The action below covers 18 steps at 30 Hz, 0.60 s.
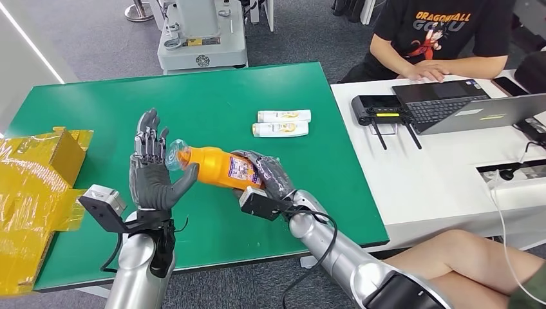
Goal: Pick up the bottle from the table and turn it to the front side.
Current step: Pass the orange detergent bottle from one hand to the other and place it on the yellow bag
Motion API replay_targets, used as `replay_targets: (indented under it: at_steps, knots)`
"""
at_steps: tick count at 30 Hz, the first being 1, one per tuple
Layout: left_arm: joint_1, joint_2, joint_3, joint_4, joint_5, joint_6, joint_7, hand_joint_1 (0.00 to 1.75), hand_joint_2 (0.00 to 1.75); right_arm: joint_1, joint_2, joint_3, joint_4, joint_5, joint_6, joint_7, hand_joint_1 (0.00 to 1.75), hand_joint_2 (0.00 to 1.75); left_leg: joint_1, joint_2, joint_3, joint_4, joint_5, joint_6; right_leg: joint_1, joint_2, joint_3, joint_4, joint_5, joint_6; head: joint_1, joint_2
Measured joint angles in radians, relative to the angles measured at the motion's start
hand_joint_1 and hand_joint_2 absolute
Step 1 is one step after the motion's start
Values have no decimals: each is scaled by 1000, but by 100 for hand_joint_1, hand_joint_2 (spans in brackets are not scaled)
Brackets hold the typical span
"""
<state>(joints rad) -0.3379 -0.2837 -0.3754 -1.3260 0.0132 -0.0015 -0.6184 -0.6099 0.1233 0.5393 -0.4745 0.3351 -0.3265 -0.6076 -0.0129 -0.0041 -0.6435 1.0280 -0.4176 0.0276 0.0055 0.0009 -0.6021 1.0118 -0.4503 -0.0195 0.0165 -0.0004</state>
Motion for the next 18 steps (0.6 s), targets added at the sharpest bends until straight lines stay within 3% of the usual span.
replay_targets:
  at_steps: [18]
  knots:
    - [-88,-15,-24,214,14,93,-25,0,175,-26,27,0,-16,-27,-60,-75,175,175,0,0,0,0,0,0,0,0,0,0,0,0,0,0]
